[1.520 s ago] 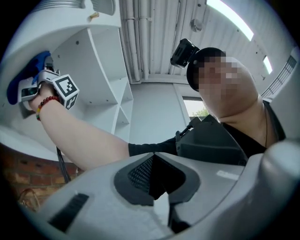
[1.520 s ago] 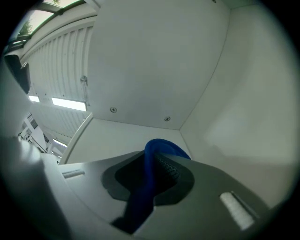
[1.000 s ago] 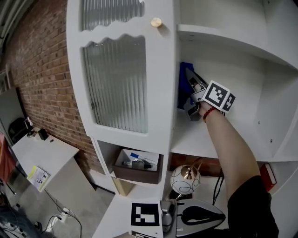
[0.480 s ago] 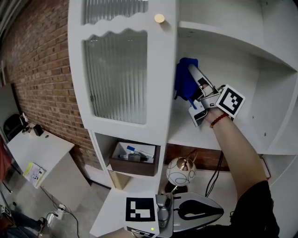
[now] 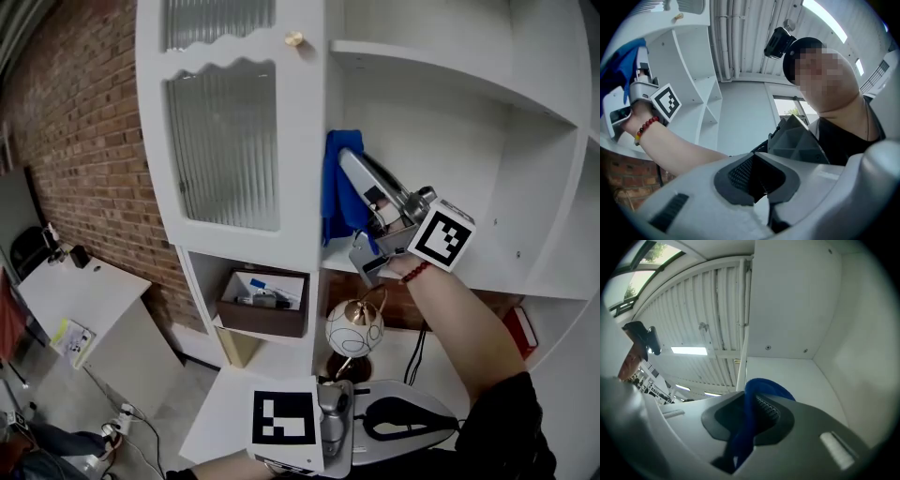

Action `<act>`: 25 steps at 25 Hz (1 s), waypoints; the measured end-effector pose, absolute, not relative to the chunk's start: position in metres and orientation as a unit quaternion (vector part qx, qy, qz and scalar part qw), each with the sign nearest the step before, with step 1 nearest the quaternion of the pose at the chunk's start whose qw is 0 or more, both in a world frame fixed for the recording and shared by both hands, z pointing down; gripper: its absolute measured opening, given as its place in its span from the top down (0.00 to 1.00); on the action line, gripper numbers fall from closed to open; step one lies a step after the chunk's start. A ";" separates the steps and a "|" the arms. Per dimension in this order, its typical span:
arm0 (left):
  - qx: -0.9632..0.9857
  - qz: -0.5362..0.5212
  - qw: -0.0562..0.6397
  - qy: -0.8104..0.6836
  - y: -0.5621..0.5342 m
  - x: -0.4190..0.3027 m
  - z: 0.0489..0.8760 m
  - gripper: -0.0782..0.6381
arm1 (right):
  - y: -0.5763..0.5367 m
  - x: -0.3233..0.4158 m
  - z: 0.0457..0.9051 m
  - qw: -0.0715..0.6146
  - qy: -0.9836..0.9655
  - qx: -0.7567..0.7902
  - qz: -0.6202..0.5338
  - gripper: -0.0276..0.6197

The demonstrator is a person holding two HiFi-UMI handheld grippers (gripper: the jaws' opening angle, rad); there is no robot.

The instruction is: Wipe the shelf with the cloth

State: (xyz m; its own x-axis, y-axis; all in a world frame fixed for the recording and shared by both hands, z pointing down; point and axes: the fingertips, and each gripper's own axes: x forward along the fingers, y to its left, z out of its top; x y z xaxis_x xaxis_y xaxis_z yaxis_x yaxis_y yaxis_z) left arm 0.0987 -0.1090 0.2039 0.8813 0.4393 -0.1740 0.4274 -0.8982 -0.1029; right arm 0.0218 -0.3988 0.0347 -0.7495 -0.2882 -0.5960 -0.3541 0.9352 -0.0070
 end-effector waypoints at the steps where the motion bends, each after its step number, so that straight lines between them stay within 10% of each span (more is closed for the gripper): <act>1: -0.971 0.094 0.030 -0.219 -0.109 0.099 0.205 0.89 | -0.403 0.024 0.033 0.318 0.931 -0.175 0.043 0.88; 25: -0.973 0.121 0.024 -0.195 -0.150 0.080 0.210 0.89 | -0.570 0.084 0.039 0.400 0.837 -0.343 -0.148 0.88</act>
State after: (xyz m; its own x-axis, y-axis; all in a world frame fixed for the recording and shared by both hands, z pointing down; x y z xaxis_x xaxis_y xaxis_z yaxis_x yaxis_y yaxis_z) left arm 0.0798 -0.1498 0.2098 0.8947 0.3854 -0.2257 0.3736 -0.9227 -0.0947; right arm 0.0844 -0.5699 0.0388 -0.4448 -0.6921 -0.5685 -0.4546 0.7213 -0.5225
